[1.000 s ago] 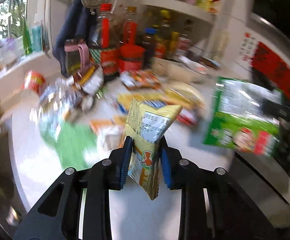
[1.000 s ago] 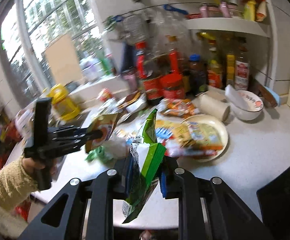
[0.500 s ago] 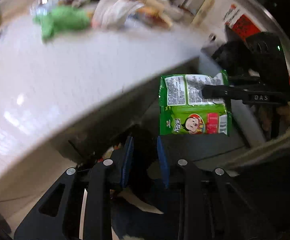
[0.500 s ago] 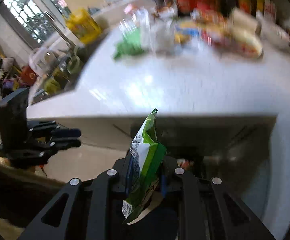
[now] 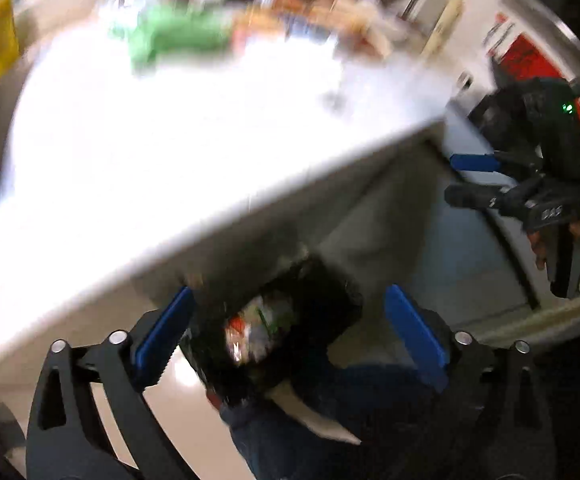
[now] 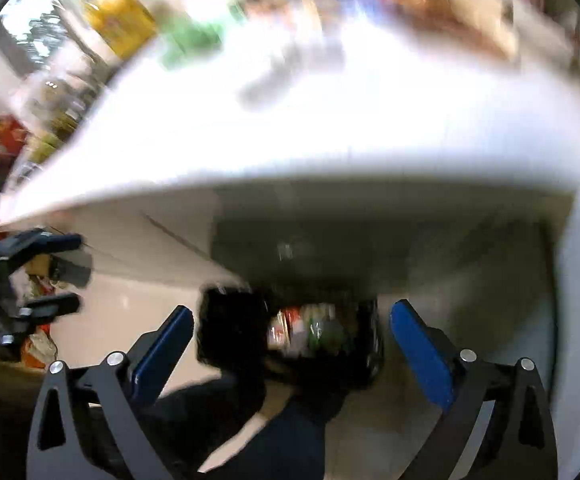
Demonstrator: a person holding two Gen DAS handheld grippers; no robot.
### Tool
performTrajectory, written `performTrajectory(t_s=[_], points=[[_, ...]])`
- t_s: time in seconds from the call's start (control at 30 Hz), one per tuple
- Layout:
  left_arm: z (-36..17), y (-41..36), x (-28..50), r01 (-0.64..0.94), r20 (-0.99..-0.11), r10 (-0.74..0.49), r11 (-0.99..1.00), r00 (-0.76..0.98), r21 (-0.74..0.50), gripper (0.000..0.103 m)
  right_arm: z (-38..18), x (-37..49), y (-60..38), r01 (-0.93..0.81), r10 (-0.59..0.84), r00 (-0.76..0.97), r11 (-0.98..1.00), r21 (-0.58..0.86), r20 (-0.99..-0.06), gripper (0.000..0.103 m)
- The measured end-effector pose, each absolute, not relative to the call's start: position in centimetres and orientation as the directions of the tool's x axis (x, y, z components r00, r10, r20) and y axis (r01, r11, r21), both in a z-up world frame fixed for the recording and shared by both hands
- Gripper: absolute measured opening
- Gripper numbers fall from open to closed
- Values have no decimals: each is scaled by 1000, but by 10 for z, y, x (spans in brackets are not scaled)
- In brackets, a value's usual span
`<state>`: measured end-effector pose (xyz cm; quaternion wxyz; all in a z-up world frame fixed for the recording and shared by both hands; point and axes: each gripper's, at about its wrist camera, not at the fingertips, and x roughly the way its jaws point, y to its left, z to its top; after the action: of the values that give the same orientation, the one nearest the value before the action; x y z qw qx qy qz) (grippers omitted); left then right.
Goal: Collect trash
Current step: 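Drop the green bag and yellow packet into the trash bin, opening both grippers, then grasp the yellow Wangwang cracker pack with the right gripper while the left gripper grasps a gold wrapper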
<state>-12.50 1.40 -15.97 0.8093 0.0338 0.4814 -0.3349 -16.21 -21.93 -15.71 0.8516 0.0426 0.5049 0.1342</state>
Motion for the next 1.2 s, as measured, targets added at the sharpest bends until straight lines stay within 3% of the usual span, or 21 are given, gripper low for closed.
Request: performTrajectory(t_s=[0.1, 0.23, 0.3, 0.4, 0.53, 0.6, 0.67, 0.83, 0.97, 1.2], points=[[-120, 16, -112, 586, -719, -550, 773, 425, -244, 96, -102, -145, -233, -168, 244, 604, 970, 178, -759, 98], [-98, -2, -64, 522, -662, -504, 831, 554, -195, 96, -77, -94, -275, -67, 150, 735, 987, 148, -661, 98], [-93, -10, -43, 489, -663, -481, 851, 574, -194, 96, -82, -51, -296, 27, 56, 758, 993, 117, -650, 98], [-90, -21, -21, 453, -676, -442, 874, 589, -177, 96, -94, 7, -315, 62, 36, 748, 990, 123, -663, 98], [-85, -16, -22, 444, -673, -453, 873, 584, -202, 96, -111, 57, -313, -17, 125, 705, 987, 160, -698, 97], [-89, -12, -25, 434, -688, -444, 878, 574, -204, 96, -121, 76, -313, -33, 147, 667, 985, 168, -730, 88], [-92, -11, -22, 424, -701, -430, 884, 569, -198, 96, -134, 89, -311, -67, 170, 620, 984, 164, -766, 72], [-101, 1, -20, 382, -724, -402, 901, 561, -205, 96, -158, 97, -303, -102, 142, 568, 990, 102, -810, 65], [-103, 3, -15, 368, -730, -398, 905, 556, -213, 96, -154, 98, -301, -112, 169, 571, 986, 128, -803, 36], [-100, -18, 6, 401, -717, -442, 883, 538, -243, 96, -122, 82, -303, -114, 232, 636, 972, 208, -736, 34]])
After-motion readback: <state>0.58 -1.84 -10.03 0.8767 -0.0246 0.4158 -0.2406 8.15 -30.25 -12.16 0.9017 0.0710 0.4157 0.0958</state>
